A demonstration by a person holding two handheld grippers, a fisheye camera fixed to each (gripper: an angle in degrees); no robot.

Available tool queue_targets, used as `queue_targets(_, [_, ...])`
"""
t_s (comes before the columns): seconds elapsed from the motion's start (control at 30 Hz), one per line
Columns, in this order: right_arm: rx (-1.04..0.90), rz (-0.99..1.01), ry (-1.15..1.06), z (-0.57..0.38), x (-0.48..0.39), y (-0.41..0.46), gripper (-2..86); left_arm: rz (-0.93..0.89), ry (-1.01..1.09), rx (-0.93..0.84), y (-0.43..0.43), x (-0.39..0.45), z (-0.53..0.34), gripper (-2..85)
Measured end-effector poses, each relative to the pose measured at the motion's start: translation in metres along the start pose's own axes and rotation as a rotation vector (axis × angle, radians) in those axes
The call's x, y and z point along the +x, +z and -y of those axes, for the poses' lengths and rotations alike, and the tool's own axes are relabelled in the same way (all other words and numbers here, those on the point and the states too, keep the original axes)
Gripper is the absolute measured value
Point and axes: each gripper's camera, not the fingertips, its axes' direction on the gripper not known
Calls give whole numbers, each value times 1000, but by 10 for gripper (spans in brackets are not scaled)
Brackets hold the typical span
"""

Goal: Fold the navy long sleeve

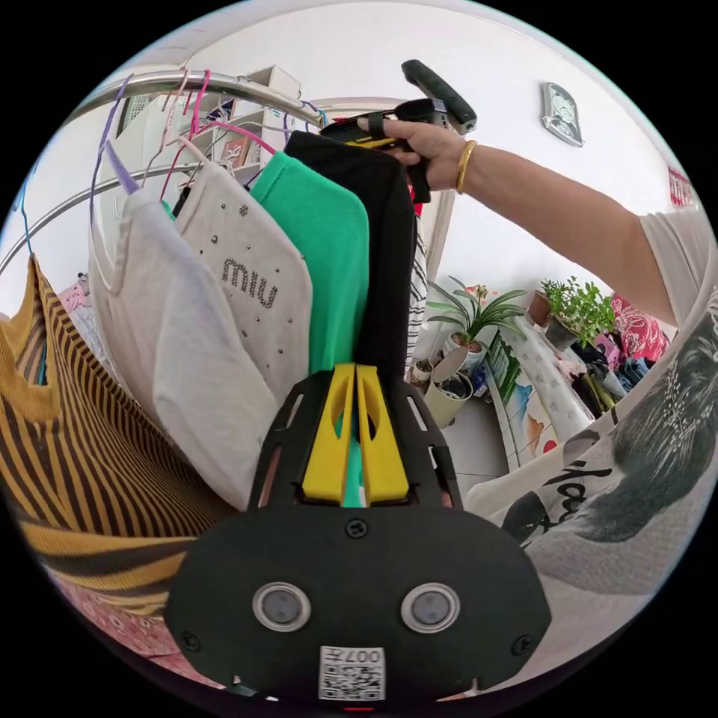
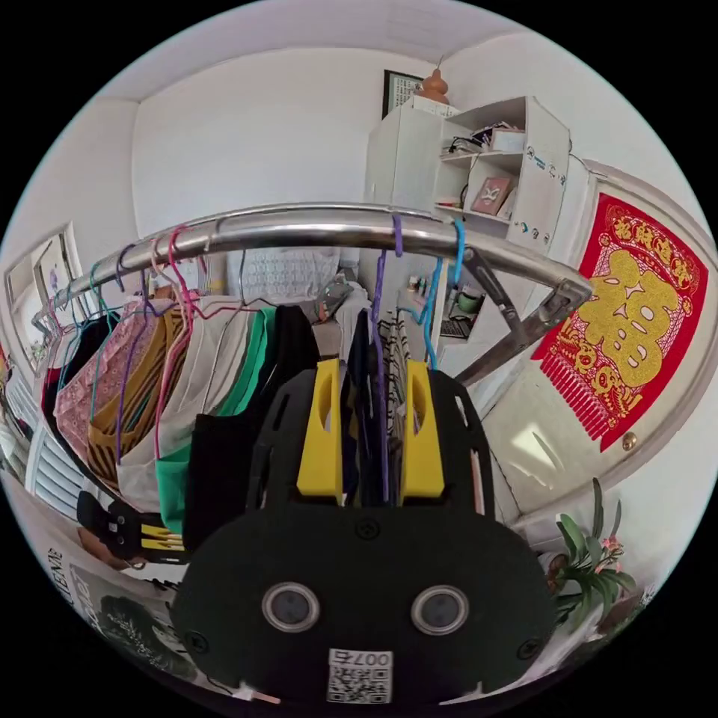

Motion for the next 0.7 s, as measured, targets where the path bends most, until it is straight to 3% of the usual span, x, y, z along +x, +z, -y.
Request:
queue_targets(0.23, [-172,-194,8,37,-31,52,4,-14,-13,-7,-9,3,-3,-10])
queue_targets(0.37, [-104,-88,-22,52,-42,28,-3,0,-33,-15,-18,6,-3,-10])
queue_targets(0.43, [-46,-126,-49,56,-53,10,-3,11,-37,-14,-23,9,-2,-10])
queue_targets(0.53, [-58,-138,-81,71,-67,-1,-4,12,-36,-16,-29,14,2,-10])
queue_targets(0.7, [-157,14,-34,111,-72,11,-4,-6,-25,-29,-33,33,18,-10])
